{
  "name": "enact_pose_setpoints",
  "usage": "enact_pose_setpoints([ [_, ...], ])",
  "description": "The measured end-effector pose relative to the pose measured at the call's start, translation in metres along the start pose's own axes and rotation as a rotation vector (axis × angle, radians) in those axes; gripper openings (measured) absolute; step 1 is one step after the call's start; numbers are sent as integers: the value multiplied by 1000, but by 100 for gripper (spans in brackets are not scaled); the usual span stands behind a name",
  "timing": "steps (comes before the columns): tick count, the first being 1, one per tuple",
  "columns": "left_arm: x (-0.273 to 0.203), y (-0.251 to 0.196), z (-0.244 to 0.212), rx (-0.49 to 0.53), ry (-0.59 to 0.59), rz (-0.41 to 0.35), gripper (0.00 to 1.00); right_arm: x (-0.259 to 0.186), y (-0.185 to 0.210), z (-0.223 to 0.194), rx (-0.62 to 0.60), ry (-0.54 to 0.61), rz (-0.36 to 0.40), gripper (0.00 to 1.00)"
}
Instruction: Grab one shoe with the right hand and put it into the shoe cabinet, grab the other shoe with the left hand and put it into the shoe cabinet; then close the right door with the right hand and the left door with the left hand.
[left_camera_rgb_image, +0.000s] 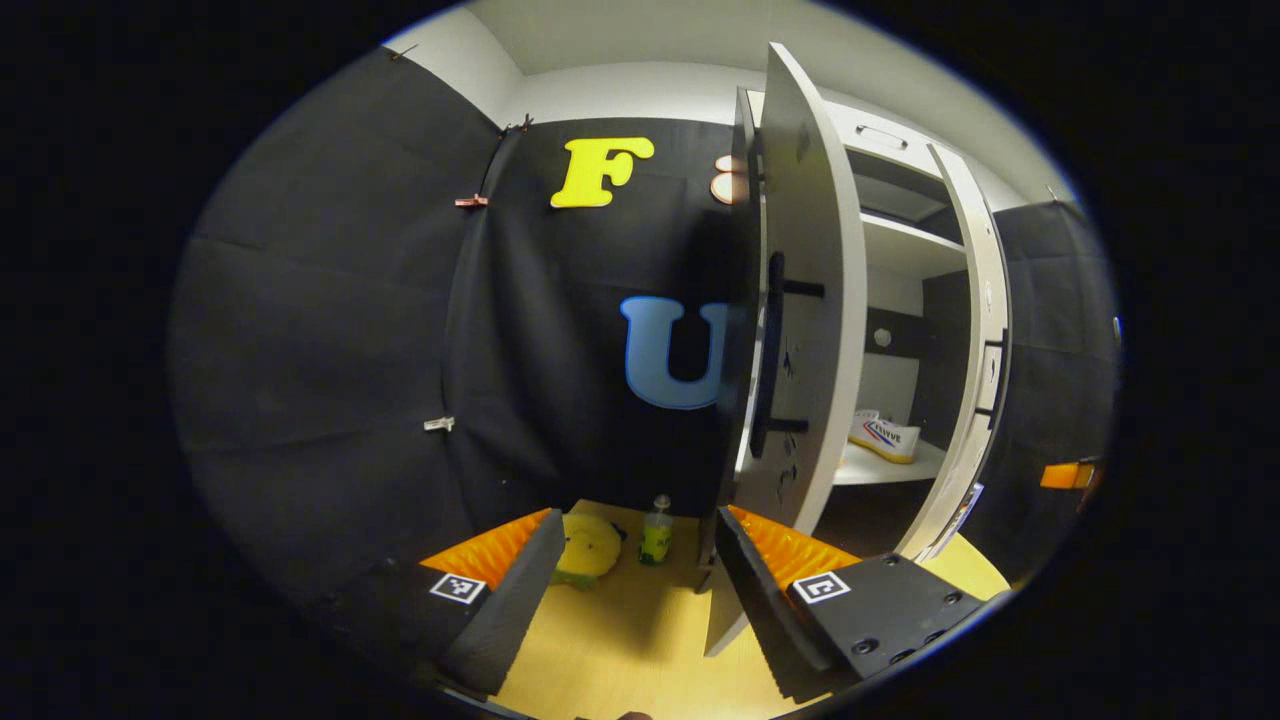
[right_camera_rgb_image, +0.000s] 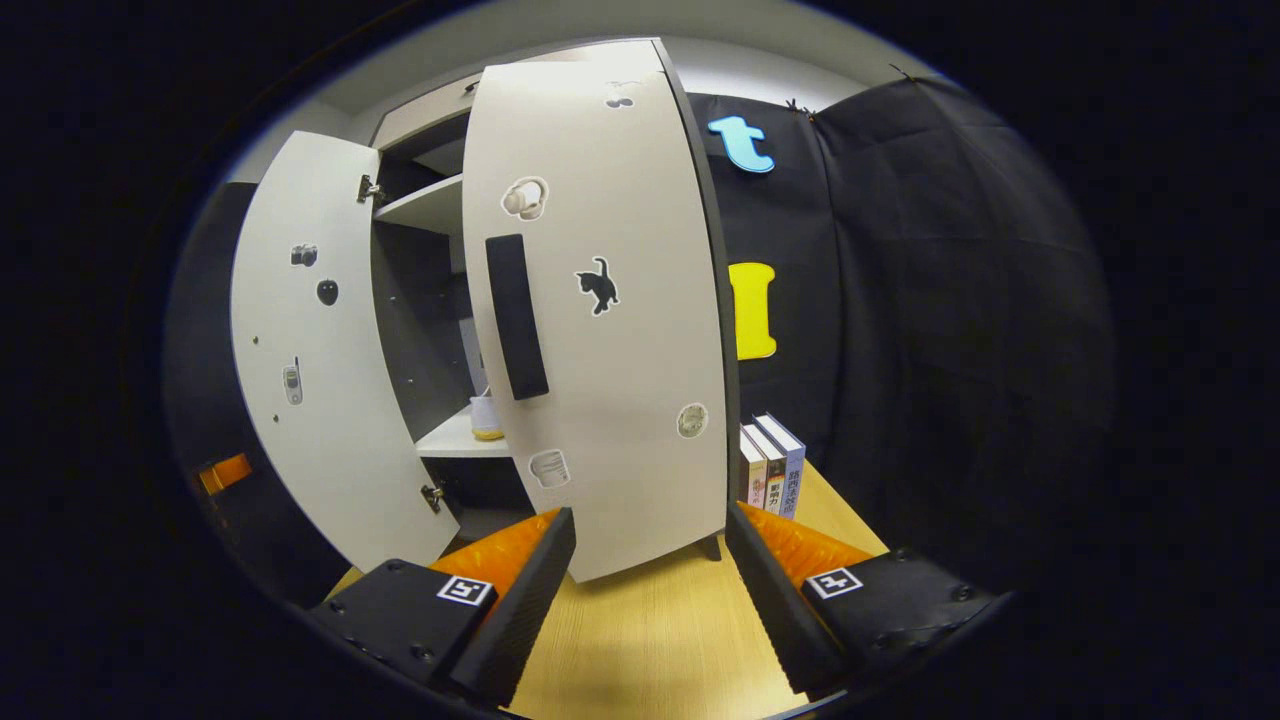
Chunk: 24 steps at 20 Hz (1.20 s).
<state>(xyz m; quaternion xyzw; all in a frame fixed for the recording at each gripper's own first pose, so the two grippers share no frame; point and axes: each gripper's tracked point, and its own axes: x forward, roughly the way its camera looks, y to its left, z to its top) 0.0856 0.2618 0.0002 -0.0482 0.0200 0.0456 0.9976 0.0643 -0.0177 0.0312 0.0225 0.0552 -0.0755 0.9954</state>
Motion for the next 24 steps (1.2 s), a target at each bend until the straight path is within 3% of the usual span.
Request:
enact_pose_setpoints([
  [4,30,7,26,28,-26,-23,95,-13,14,-21,7,26,2,98],
  [10,71,-12,69,35,-73,-133,95,-27,26,-32,-29,31,15,98],
  [16,89,-19,87,56,-68,-195,95,-38,6,-41,0,42,-27,98],
  [19,87,-23,90,81,-73,-191,96,-37,-6,-44,22,50,-41,98],
  [20,87,-25,90,93,-74,-184,87,-36,-9,-46,31,55,-43,98],
  [21,86,-29,91,104,-72,-180,91,-35,-11,-48,37,56,-42,98],
  [24,81,-47,84,93,-47,-195,87,-31,-14,-49,47,56,-29,98],
])
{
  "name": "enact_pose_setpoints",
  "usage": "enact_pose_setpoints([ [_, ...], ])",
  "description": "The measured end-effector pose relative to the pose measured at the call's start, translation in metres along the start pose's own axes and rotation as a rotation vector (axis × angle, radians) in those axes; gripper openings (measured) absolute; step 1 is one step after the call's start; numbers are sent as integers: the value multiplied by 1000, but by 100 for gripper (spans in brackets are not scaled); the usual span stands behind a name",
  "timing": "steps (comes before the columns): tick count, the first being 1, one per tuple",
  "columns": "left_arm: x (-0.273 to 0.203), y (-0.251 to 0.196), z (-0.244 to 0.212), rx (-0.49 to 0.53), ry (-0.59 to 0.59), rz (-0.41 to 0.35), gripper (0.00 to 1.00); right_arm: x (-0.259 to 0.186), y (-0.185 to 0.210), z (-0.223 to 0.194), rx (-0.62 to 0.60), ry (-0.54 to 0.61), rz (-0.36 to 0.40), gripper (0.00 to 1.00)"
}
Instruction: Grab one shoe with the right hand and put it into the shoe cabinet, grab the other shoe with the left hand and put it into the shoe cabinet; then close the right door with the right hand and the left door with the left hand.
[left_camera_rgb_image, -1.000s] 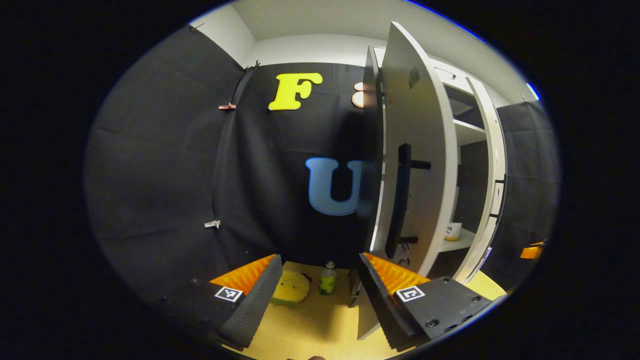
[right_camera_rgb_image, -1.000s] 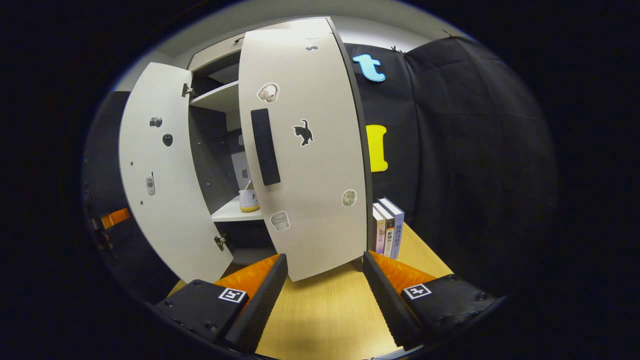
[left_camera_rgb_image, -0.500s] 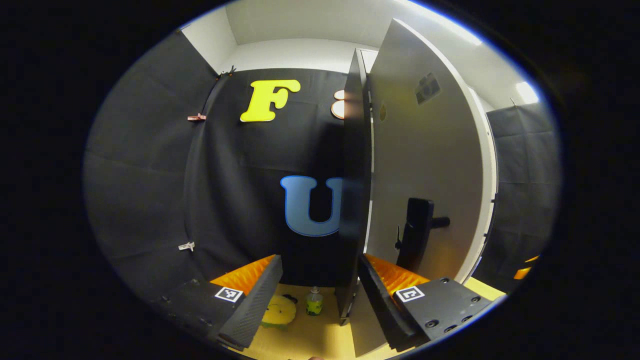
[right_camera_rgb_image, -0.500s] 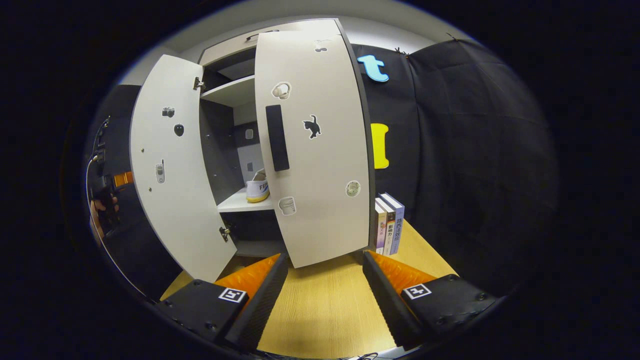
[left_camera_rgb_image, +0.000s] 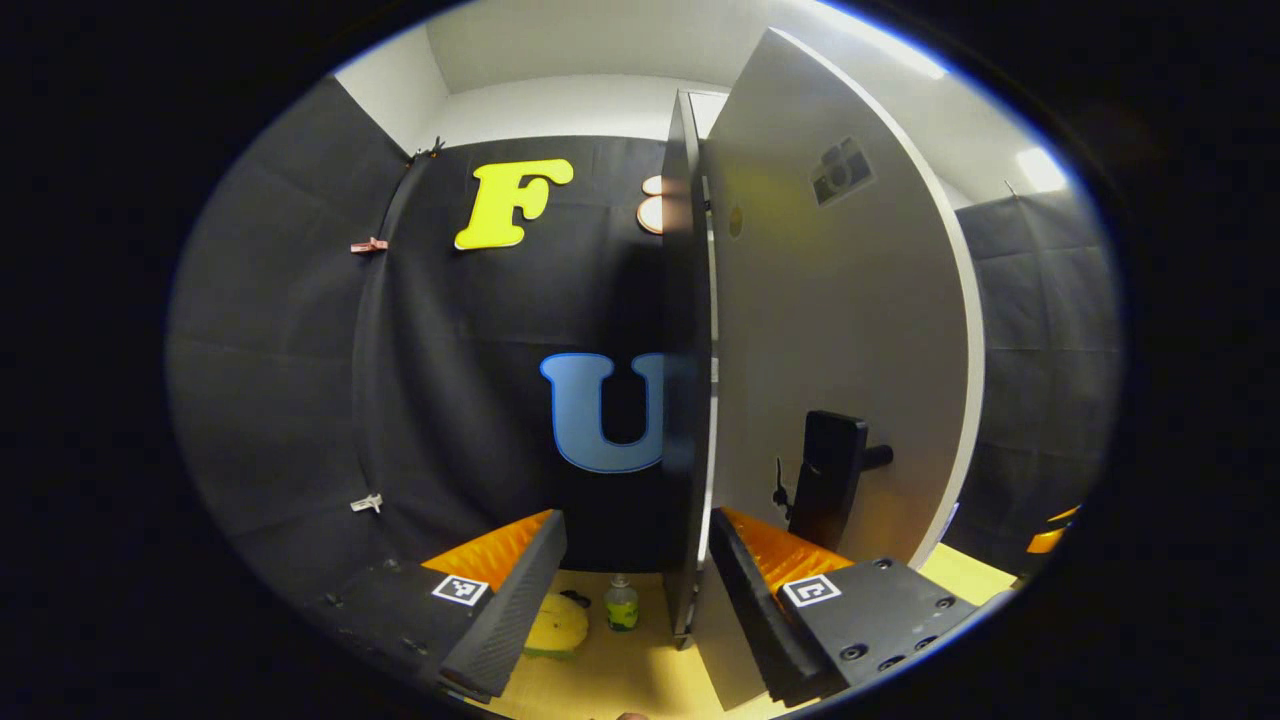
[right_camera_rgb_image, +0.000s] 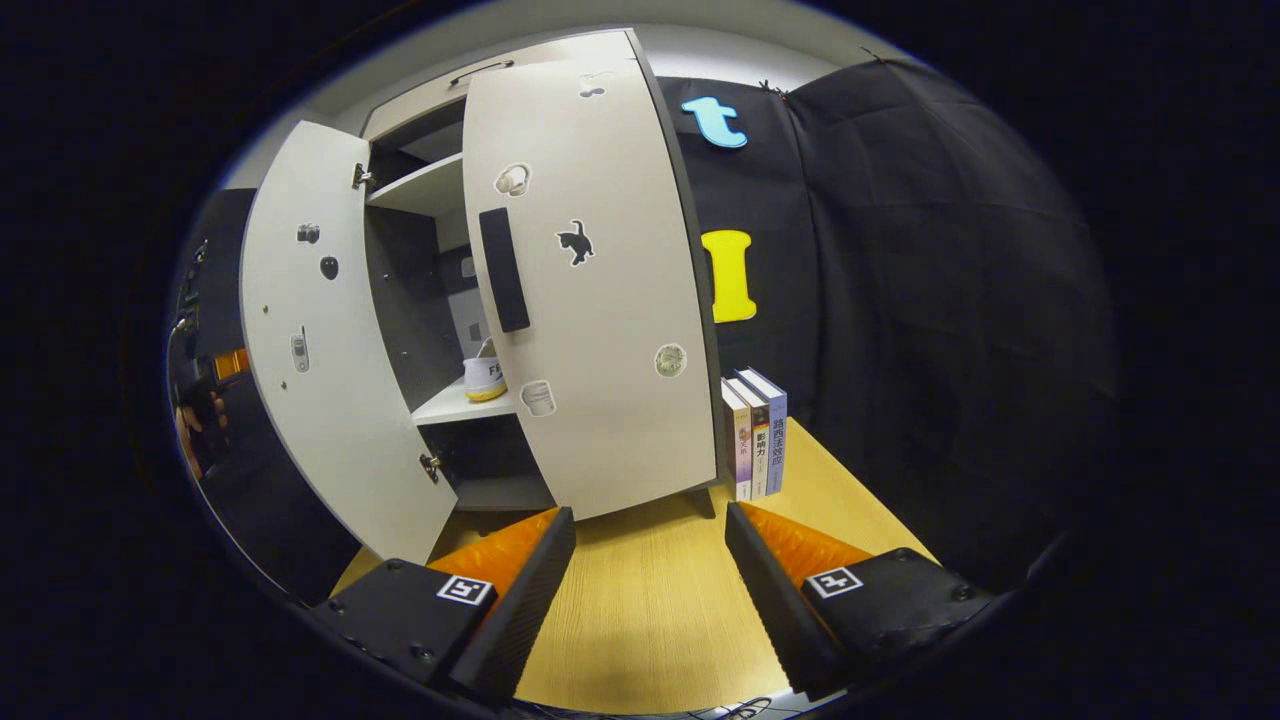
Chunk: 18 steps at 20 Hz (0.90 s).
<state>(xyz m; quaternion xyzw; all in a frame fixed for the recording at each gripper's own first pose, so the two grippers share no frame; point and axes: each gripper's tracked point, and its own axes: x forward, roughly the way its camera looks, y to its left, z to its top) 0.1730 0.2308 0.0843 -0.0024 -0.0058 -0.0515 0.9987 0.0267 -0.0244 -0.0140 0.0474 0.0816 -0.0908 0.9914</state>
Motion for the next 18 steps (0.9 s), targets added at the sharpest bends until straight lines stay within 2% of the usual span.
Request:
enact_pose_setpoints([
  [1,-1,-6,1,4,5,-3,91,2,-1,0,0,0,8,98],
  [9,3,-66,0,-1,28,-14,91,20,-29,8,5,-1,34,98],
  [10,5,-75,-2,-7,30,-18,87,22,-35,8,12,2,33,98],
  [11,8,-82,-2,-11,33,-23,91,24,-41,9,17,4,32,98],
  [12,14,-91,-2,-12,37,-30,87,26,-47,10,21,5,30,98],
  [13,18,-99,-1,-10,39,-36,91,28,-53,10,23,4,30,98],
  [15,26,-121,3,-9,33,-54,87,31,-63,11,25,5,29,98],
  [16,29,-135,3,-14,32,-71,91,32,-66,11,28,6,30,98],
  [18,29,-158,6,-36,6,-77,92,35,-70,13,35,14,38,98],
])
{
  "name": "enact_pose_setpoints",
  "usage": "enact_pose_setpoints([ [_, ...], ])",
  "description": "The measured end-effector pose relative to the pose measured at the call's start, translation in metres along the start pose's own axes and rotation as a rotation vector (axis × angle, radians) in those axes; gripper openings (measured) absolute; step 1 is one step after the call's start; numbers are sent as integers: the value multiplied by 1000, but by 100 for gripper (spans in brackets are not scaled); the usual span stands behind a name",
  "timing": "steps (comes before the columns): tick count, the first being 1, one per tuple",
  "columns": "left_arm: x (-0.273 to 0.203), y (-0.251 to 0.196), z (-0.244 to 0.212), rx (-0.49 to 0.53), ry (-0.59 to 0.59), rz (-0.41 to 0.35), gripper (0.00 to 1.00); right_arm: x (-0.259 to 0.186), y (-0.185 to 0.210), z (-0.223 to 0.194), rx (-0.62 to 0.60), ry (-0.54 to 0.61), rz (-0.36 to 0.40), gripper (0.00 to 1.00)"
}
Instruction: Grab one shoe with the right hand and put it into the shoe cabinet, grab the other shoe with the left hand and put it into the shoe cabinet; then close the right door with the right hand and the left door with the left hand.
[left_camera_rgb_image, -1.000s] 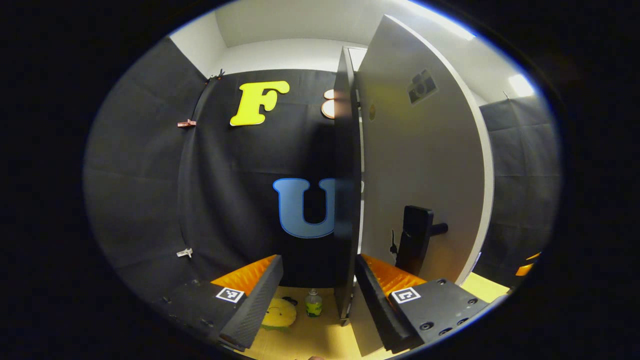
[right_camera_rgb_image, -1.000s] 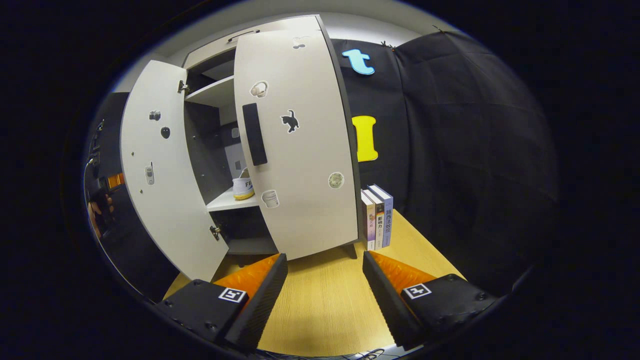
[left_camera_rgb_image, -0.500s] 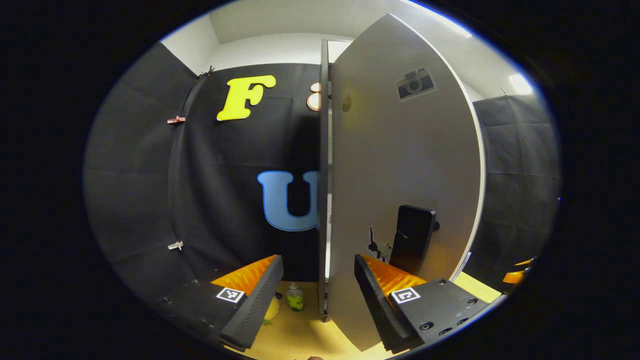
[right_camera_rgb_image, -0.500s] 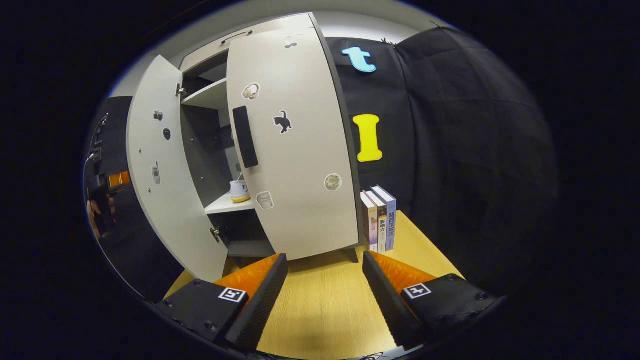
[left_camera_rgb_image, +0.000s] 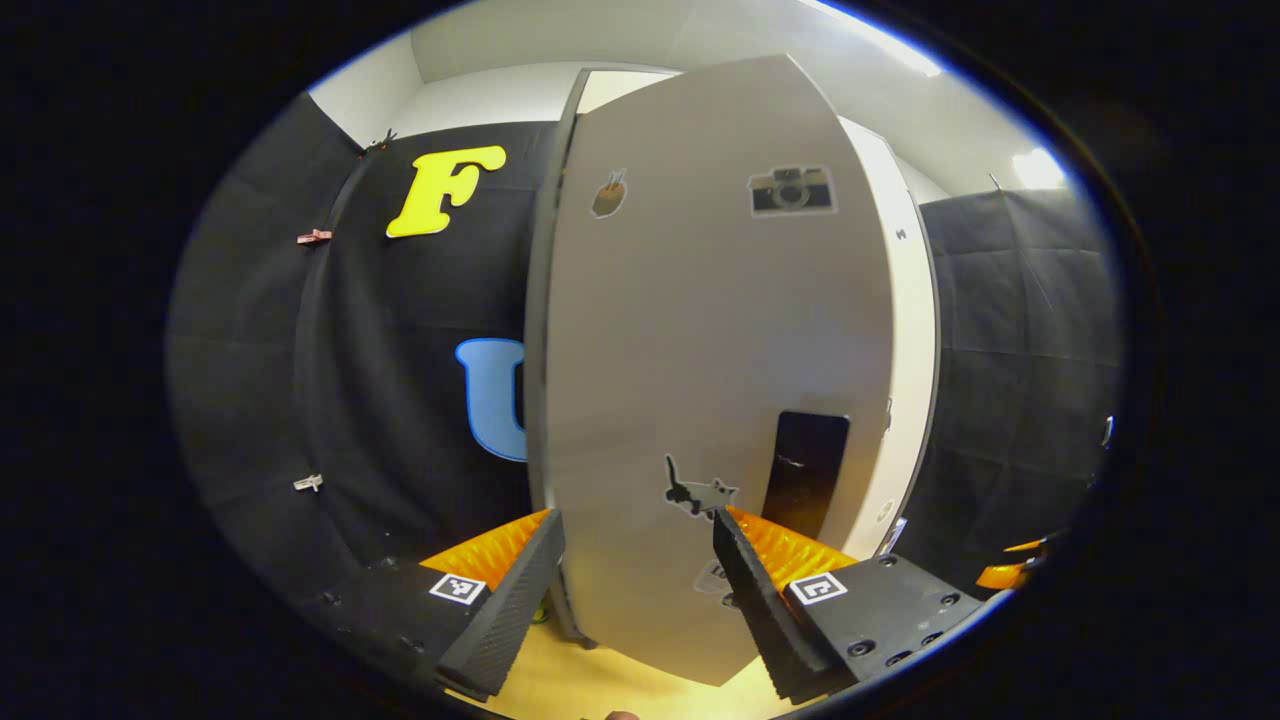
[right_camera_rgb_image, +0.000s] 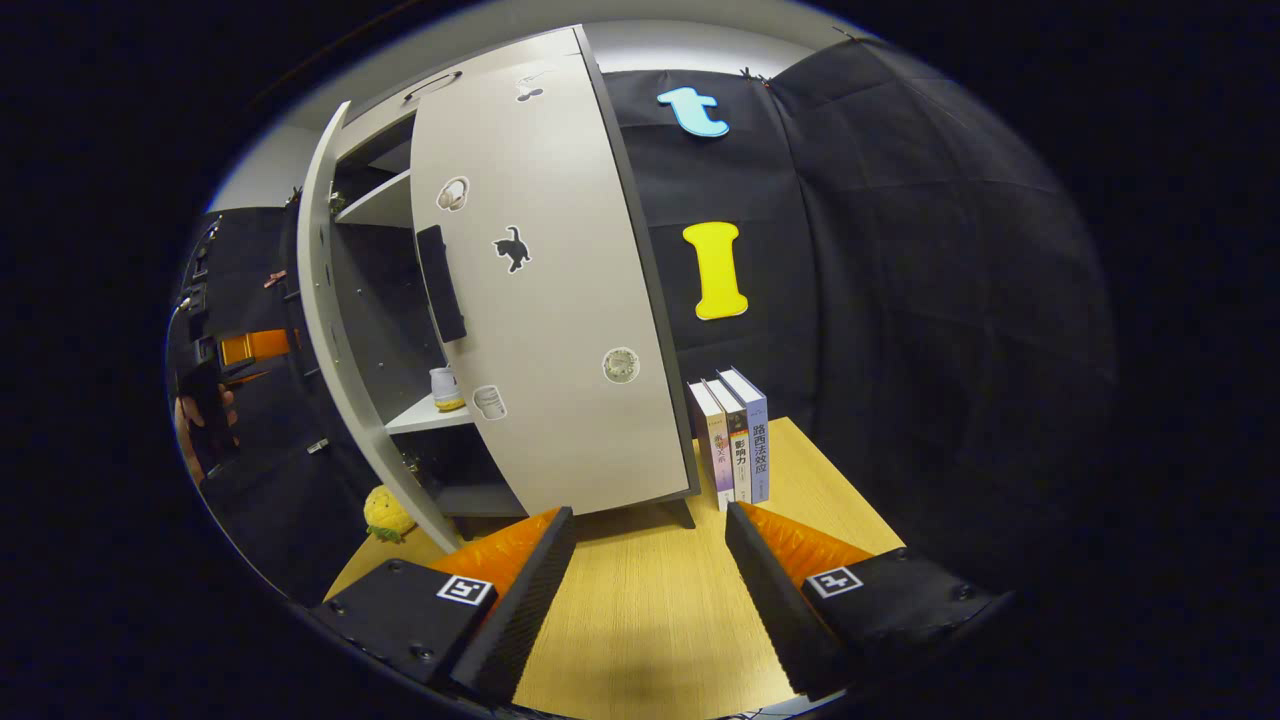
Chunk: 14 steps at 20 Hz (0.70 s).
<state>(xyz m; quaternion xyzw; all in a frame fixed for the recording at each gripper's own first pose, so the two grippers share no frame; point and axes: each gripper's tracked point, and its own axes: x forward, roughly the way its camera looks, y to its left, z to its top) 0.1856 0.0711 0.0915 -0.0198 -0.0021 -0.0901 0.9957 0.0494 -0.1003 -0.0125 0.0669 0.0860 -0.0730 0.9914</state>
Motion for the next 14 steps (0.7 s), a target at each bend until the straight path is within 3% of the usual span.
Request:
enact_pose_setpoints([
  [6,-21,-31,-37,-57,43,-19,95,0,13,24,-11,-64,-3,98],
  [14,-76,0,-70,-21,42,34,95,-13,63,39,-39,-146,-29,98],
])
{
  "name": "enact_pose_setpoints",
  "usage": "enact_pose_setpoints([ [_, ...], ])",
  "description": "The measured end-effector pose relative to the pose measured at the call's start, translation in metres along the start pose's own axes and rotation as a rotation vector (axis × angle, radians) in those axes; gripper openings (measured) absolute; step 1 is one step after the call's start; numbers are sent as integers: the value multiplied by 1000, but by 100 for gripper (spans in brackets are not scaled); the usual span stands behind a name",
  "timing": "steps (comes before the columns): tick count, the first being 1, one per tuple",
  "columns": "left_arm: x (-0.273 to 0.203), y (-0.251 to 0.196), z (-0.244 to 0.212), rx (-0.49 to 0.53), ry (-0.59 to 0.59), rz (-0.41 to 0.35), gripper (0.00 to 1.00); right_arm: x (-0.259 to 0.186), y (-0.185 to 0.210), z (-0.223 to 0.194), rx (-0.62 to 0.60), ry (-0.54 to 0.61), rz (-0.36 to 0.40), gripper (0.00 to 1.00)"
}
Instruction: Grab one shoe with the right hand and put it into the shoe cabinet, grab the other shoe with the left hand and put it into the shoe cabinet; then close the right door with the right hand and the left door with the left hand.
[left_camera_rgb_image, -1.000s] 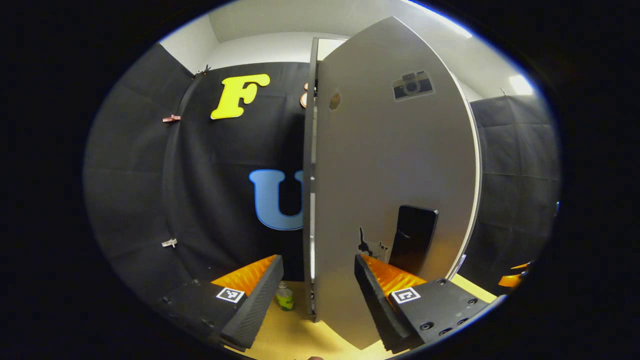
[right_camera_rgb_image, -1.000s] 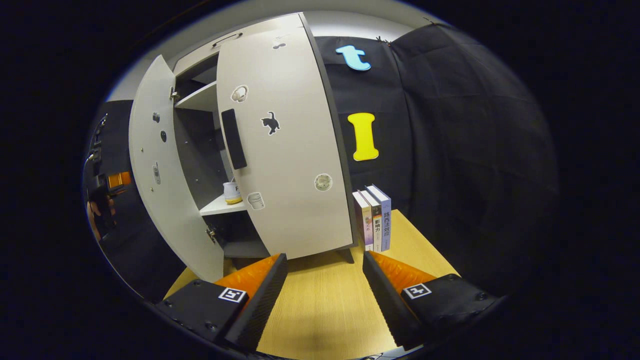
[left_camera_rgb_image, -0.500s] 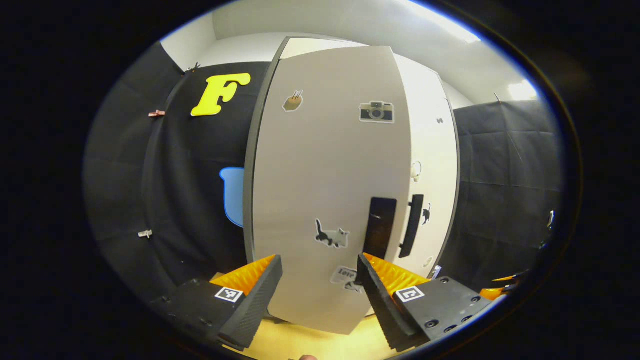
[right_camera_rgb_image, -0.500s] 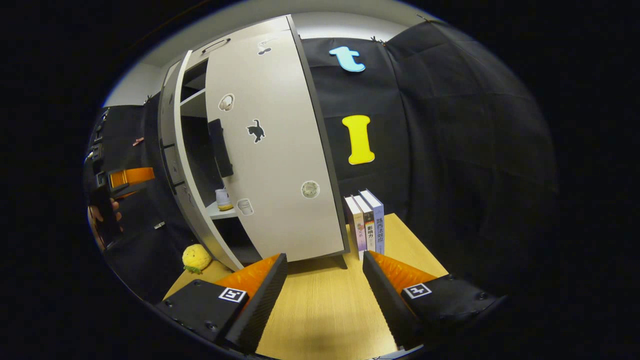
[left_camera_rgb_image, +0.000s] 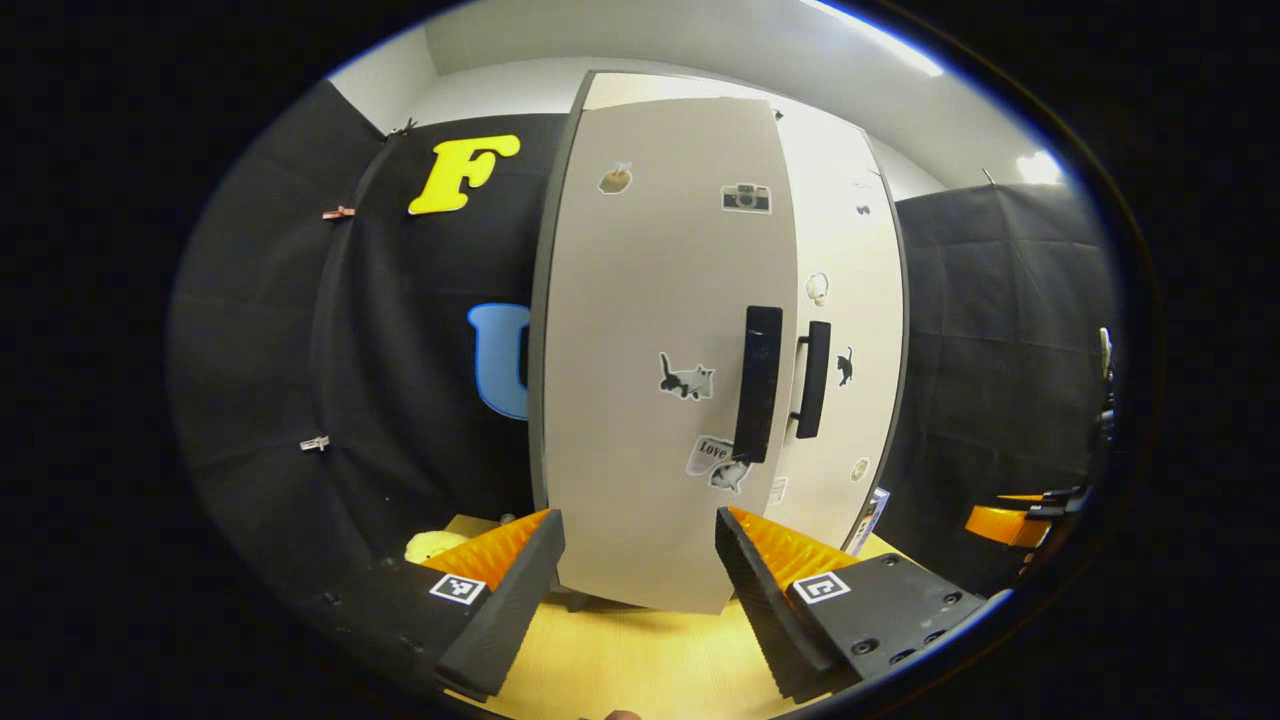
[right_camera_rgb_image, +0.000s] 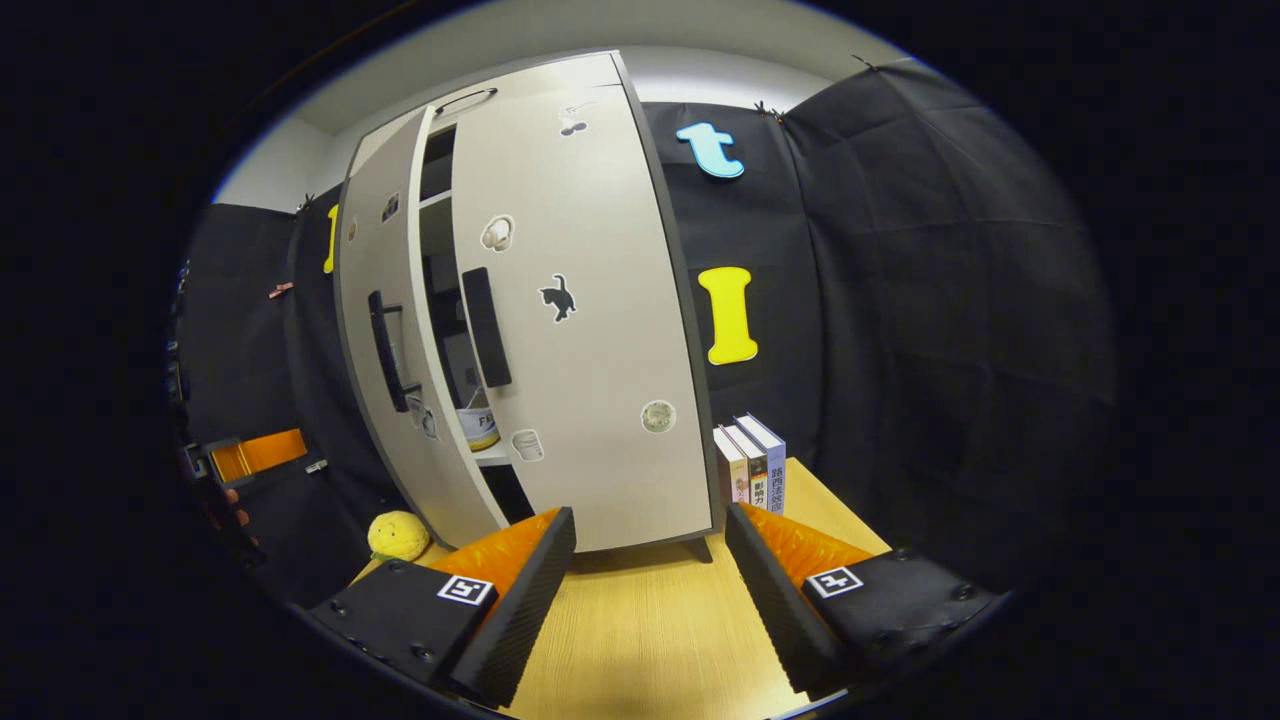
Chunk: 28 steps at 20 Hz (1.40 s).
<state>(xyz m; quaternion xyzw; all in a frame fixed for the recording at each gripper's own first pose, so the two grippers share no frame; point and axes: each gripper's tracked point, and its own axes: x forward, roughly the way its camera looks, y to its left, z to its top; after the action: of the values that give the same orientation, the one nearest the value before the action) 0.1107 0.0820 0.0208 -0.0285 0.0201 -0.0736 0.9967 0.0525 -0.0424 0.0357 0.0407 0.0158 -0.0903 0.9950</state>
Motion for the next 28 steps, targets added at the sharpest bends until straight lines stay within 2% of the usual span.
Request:
enact_pose_setpoints([
  [4,-21,20,-10,56,-15,44,93,-10,22,13,-21,-47,-18,98],
  [5,-24,17,-13,61,-18,35,95,-12,25,16,-26,-53,-21,98],
  [9,-40,-1,-24,37,-12,4,95,-27,29,28,-45,-85,-17,100],
  [10,-45,-5,-27,24,-5,4,95,-31,27,31,-49,-97,-14,98],
  [21,-107,-71,-40,-49,30,101,95,-67,-39,40,-168,-113,98,99],
  [24,-125,-88,-39,-72,10,138,95,-83,-56,41,-145,-103,146,99],
  [28,-148,-98,-38,-53,-7,200,95,-103,-72,28,-110,-53,186,98],
])
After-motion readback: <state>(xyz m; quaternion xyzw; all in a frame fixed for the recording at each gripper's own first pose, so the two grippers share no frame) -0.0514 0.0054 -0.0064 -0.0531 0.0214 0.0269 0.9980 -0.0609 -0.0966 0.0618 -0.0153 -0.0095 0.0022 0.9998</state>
